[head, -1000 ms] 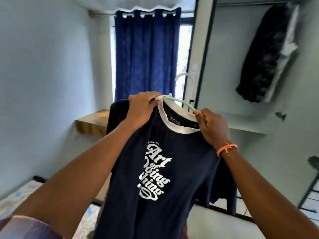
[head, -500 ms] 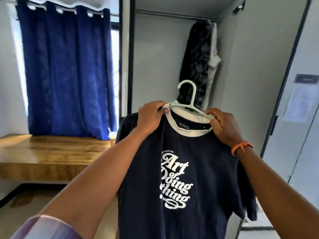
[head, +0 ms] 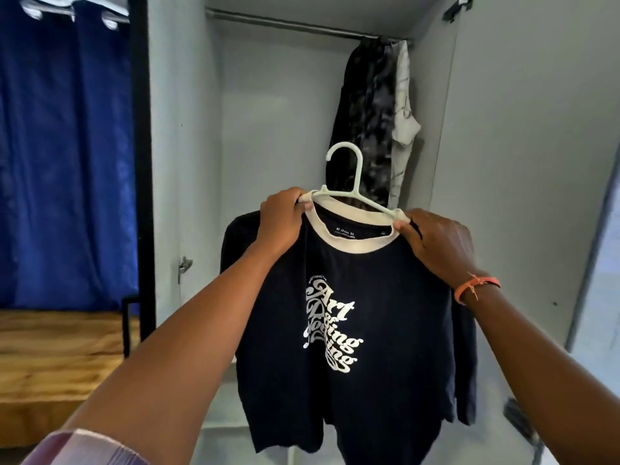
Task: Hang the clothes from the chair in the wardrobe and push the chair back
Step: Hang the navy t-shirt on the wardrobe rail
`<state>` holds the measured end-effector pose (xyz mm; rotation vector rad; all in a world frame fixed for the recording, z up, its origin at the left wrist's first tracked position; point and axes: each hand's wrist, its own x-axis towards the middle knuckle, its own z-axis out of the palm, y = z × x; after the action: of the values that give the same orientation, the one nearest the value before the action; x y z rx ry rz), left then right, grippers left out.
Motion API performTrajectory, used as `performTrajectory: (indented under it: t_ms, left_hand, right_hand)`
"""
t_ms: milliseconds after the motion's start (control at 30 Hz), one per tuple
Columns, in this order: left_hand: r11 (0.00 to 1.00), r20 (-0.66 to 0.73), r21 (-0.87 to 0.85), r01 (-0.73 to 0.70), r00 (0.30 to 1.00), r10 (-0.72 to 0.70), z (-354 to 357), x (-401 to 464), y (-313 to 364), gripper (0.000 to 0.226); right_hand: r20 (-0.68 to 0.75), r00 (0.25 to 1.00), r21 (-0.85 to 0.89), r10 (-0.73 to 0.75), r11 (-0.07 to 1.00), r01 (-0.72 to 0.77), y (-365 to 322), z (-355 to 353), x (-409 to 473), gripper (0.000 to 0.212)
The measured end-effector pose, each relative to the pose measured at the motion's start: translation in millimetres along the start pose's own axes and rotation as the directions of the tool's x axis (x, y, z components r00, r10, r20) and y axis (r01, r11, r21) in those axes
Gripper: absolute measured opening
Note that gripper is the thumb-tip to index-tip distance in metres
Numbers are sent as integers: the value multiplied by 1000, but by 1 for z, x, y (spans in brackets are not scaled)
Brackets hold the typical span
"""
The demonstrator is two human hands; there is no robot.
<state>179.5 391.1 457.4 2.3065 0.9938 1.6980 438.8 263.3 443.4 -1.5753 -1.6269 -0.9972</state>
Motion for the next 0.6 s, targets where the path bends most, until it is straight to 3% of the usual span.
performTrajectory:
  t_ms: [167,400,500,600]
  left_hand:
    - [990,-101,117,81,992,-69,42,56,-36,16]
    - [953,-207,224,201,966,-155,66,147,-67,20]
    - [942,-232,240,237,956,-181,73,191,-75,22]
    - [897,-336,331,294,925,-179,83,238,-79,23]
  right_hand:
    - [-138,988,-70,-64,996,55,34,66,62,46]
    - [-203,932,24,-301,950,312,61,124,149,39]
    - [-268,907,-16,-326,943,334,65,144,188,46]
    - [-253,922,-73,-294,956,285,62,154,234,34]
